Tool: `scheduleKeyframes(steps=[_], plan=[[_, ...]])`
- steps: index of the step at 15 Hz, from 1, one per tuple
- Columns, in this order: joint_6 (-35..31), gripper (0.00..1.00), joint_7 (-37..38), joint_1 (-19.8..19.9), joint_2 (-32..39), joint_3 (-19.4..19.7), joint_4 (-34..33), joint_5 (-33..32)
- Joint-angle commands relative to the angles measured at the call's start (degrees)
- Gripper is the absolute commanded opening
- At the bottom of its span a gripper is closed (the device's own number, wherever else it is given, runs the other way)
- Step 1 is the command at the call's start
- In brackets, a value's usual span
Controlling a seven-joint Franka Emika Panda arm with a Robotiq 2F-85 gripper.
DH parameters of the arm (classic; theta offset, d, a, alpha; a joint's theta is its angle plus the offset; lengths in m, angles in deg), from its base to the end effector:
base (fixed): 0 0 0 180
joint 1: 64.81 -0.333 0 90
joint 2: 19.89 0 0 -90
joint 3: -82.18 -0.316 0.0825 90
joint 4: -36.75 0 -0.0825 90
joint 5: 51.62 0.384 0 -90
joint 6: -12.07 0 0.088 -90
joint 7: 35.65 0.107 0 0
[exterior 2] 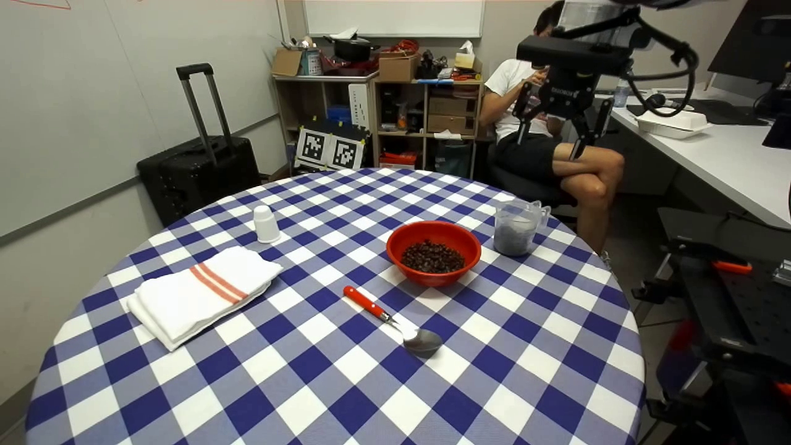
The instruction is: Pick up the jar and pour some of its contents into the bowl
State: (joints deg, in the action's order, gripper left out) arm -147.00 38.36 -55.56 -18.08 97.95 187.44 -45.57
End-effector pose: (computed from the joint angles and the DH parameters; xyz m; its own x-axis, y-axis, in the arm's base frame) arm 0.3987 -0.1919 0.2479 -0.2503 -0.9681 -0.0073 -0.9609 0.2493 -0.1207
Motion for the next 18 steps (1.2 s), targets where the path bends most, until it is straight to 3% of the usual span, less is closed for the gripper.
scheduleKeyframes(steps=[1,6,11,14,15,18], plan=[[7.3,1.0,-2.12,0.08,-12.46,-3.09,2.86,-6.74],[20.38,1.0,-9.1,-2.84,-20.74,-10.98,-1.38,-3.4],[29.57,1.0,-18.74,-6.67,-23.15,-14.83,-7.3,-1.05],[32.13,1.0,-26.86,-7.87,-22.42,-15.29,-10.31,-0.28],[29.69,1.0,-21.7,-5.99,-23.09,-16.71,-7.97,-1.07],[29.9,1.0,-22.17,-5.64,-23.01,-17.07,-8.17,-1.01]])
